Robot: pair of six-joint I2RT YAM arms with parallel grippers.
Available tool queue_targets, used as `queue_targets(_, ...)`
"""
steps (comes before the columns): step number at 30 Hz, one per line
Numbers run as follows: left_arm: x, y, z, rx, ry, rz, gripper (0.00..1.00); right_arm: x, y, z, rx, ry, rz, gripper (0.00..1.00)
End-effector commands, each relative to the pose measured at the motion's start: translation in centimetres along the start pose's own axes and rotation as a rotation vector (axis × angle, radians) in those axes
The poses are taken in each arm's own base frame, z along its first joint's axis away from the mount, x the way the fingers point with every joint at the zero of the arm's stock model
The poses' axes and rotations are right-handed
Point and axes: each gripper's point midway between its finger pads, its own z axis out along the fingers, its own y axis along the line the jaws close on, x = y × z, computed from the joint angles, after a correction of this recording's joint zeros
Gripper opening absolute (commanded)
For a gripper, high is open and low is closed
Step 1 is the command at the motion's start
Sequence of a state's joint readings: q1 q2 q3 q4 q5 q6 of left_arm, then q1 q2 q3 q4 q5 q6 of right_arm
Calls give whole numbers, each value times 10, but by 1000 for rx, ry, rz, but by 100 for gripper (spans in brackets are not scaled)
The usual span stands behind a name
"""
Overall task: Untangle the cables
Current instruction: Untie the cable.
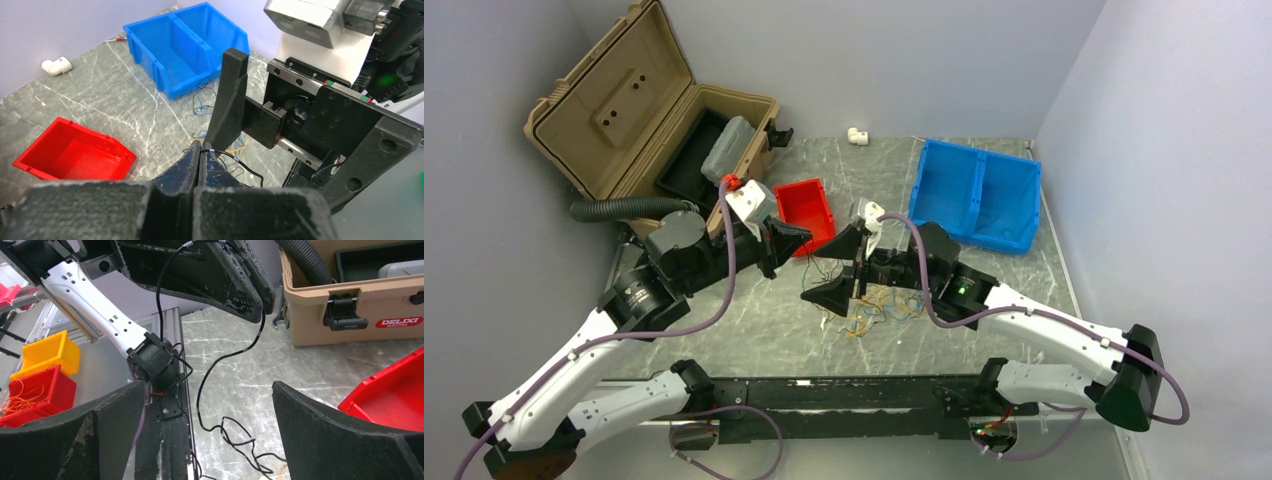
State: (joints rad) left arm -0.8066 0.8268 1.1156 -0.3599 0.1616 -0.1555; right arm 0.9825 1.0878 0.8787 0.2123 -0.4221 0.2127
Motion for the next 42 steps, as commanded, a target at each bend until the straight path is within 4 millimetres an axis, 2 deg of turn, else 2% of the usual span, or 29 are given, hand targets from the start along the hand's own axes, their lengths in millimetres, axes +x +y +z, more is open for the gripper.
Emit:
queue_targets(1, -13, -8, 1, 39, -54, -7, 0, -22, 9, 10, -54, -68, -38, 100)
queue_targets(4, -15, -9, 1, 45, -62, -9, 0, -13, 5, 16, -49, -54, -18, 98)
queue_targets(7, -16, -9, 2, 48, -64, -11, 0, -1, 0, 23, -24, -30, 1, 88)
queue_targets(8, -15, -9, 3, 49, -62, -12, 0, 1, -4, 25, -1, -27, 5, 76)
queue_targets(10, -16, -9, 3, 49, -63, -13, 0, 5, -13, 26, 56, -28, 21, 40)
queue_targets(11, -16, -9, 3, 49, -64, -13, 0, 5, -17, 25, 78, -35, 27, 27)
queue_targets(14, -15, -9, 2, 47, -67, -14, 0, 0, -25, 20, 137, -62, 41, 1)
queue_targets(17, -15, -5, 0, 20, -77, -24, 16, -7, -29, 14, 179, -83, 46, 0)
queue_targets(22, -16, 14, -12, -97, -113, -53, 77, -30, -33, -2, 253, -147, 77, 0)
queue_targets(23, -17, 17, -16, -121, -122, -58, 86, -36, -34, -5, 274, -158, 81, 0)
queue_targets(25, -17, 20, -22, -142, -125, -63, 98, -48, -35, -11, 301, -172, 75, 0)
queue_targets(28, -18, 31, -33, -212, -127, -50, 99, -68, -40, -20, 365, -184, 66, 0)
queue_targets(33, -12, 34, -40, -234, -118, -54, 99, -121, -57, -42, 544, -247, 43, 0)
queue_targets(42, 16, 26, -27, -165, -101, -94, 99, -219, -68, -72, 739, -352, -71, 0)
